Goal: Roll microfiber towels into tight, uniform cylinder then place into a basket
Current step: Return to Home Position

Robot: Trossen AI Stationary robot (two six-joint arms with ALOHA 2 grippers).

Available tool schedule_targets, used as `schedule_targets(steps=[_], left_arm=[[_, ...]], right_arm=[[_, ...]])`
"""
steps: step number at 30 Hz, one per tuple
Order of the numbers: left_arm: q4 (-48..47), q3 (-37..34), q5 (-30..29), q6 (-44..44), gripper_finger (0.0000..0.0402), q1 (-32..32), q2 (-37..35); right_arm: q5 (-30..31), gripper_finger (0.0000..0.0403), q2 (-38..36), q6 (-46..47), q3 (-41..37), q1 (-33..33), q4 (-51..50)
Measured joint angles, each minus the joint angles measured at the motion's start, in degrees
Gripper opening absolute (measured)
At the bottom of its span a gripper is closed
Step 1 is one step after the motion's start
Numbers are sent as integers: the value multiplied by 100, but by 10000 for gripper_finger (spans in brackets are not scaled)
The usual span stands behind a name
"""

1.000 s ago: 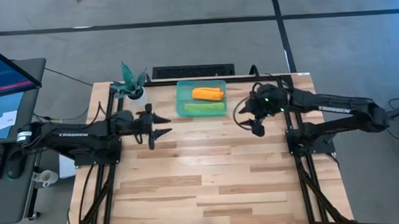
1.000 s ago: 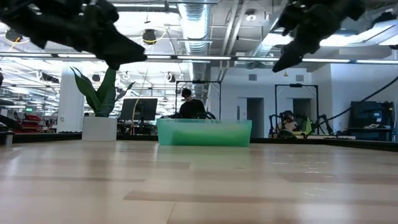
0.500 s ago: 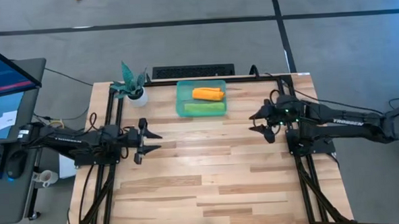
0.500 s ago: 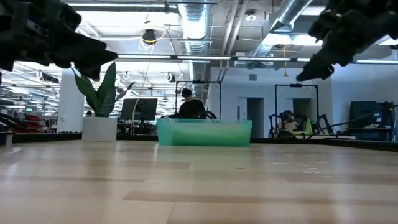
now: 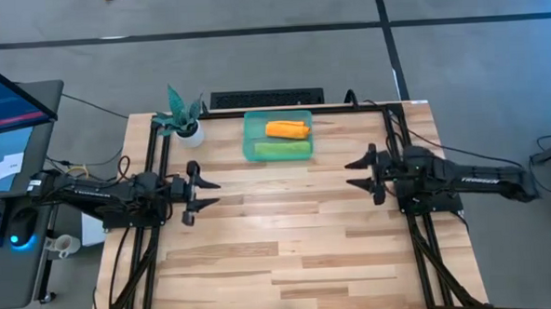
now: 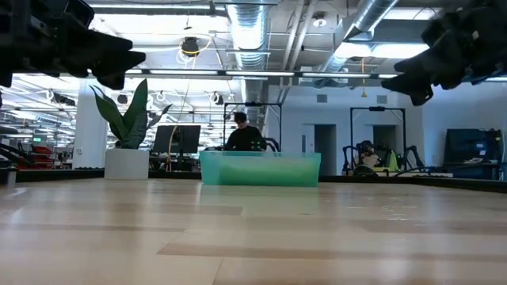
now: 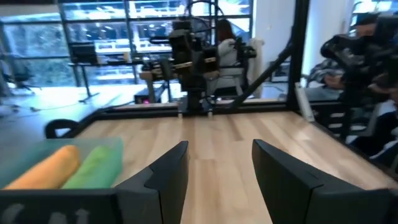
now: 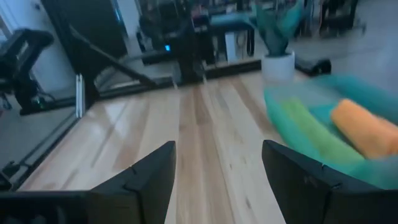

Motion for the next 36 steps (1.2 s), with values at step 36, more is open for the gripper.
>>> schedule_targets(steps=[36], left_arm=[[-19, 33, -209, 251, 168, 2, -308]], right_arm=[[2281, 260, -740, 256, -783, 1313, 327]])
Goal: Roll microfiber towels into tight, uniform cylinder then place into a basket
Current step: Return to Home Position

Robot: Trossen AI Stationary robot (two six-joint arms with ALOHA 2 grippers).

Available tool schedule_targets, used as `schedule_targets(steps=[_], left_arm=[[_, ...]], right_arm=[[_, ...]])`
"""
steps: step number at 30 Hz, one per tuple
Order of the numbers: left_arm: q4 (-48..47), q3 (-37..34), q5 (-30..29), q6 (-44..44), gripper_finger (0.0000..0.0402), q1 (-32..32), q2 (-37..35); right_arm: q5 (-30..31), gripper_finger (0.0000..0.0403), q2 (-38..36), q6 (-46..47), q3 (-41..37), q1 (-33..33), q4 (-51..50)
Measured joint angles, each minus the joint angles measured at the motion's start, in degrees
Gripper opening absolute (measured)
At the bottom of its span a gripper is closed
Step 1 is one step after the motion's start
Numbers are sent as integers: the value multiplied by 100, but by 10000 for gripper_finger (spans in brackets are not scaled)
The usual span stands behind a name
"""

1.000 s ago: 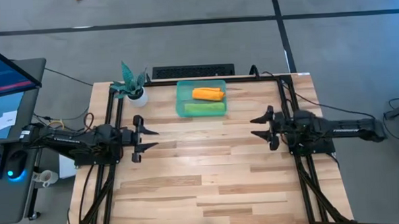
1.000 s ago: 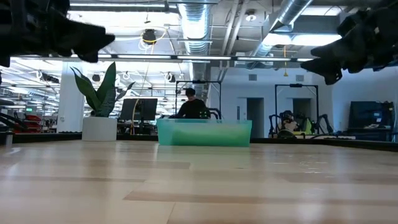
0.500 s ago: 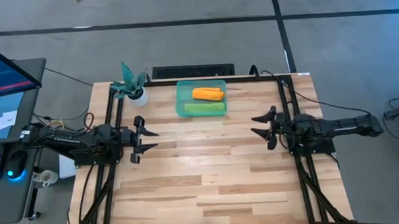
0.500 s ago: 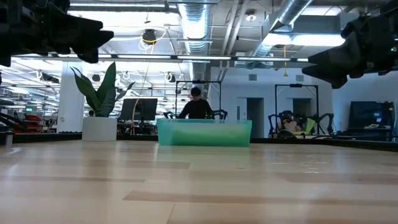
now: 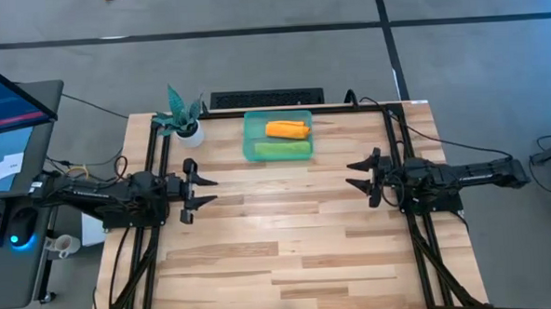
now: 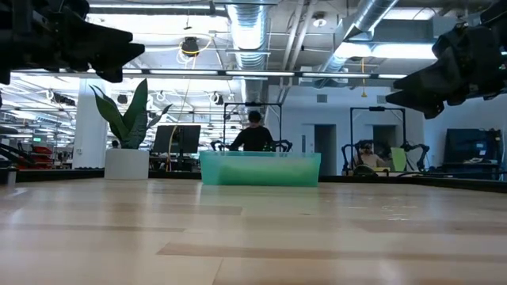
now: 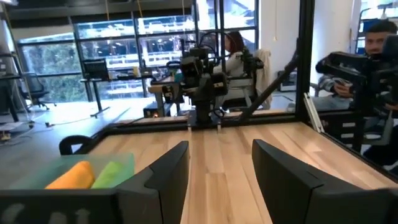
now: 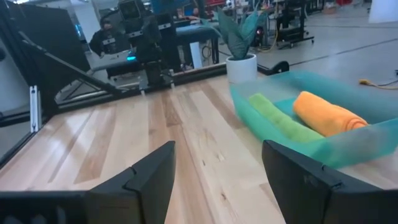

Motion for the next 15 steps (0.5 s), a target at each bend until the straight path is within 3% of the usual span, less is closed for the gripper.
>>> schedule_targets(steps=[6, 15], left_arm=[[-308, 22, -68, 90, 168, 0, -764], [-2020, 24, -300, -240, 168, 0, -2136]], right_arm=[[-16, 260, 0, 1, 0, 84, -7], [-17, 260, 0, 0, 2, 75, -9]])
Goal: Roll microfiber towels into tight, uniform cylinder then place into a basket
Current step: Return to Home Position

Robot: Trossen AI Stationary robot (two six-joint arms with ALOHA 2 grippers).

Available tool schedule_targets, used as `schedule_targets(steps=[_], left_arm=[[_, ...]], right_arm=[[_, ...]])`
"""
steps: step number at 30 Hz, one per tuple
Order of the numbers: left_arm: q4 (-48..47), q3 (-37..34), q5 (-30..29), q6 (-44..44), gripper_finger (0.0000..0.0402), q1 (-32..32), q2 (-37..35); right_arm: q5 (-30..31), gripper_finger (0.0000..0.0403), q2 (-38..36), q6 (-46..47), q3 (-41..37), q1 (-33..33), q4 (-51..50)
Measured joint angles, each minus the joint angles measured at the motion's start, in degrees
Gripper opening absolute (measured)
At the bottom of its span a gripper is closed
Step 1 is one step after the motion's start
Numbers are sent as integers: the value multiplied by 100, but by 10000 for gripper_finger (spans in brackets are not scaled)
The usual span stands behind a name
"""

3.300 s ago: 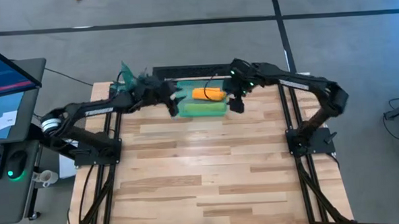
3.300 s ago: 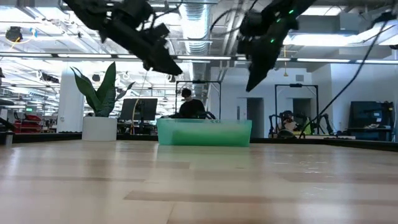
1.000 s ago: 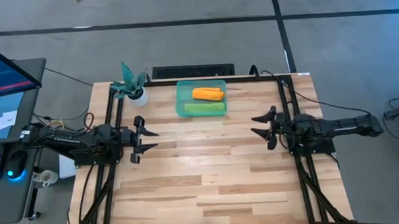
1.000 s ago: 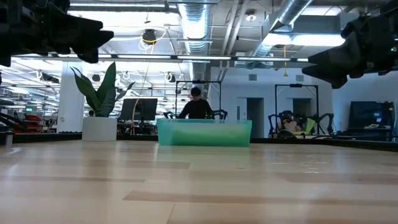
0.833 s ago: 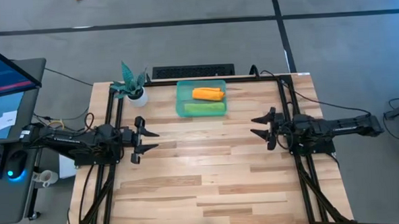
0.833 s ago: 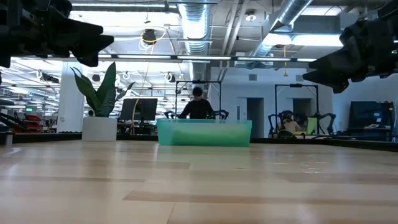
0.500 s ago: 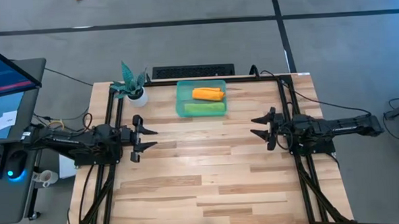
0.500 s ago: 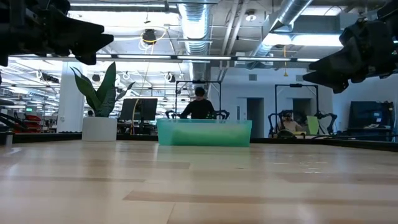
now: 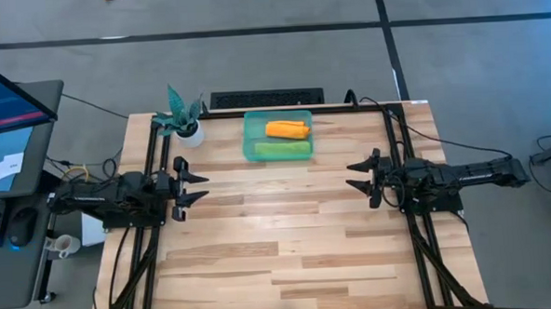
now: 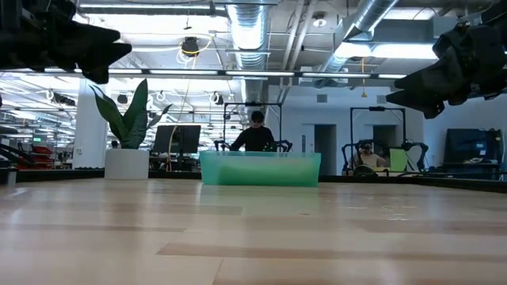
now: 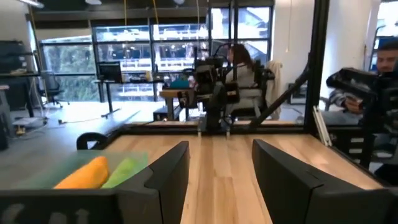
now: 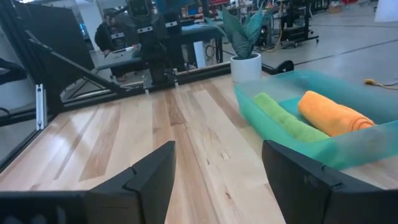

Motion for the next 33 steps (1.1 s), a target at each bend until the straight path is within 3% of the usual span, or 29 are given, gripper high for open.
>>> schedule_targets(steps=[7, 33], left_arm=[[-424, -59, -168, -54, 168, 0, 100], [-425, -76, -251, 93, 168, 0, 90]], right_arm=[[0, 260, 0, -2, 0, -4, -2], [-2, 260, 0, -2, 0, -4, -4]])
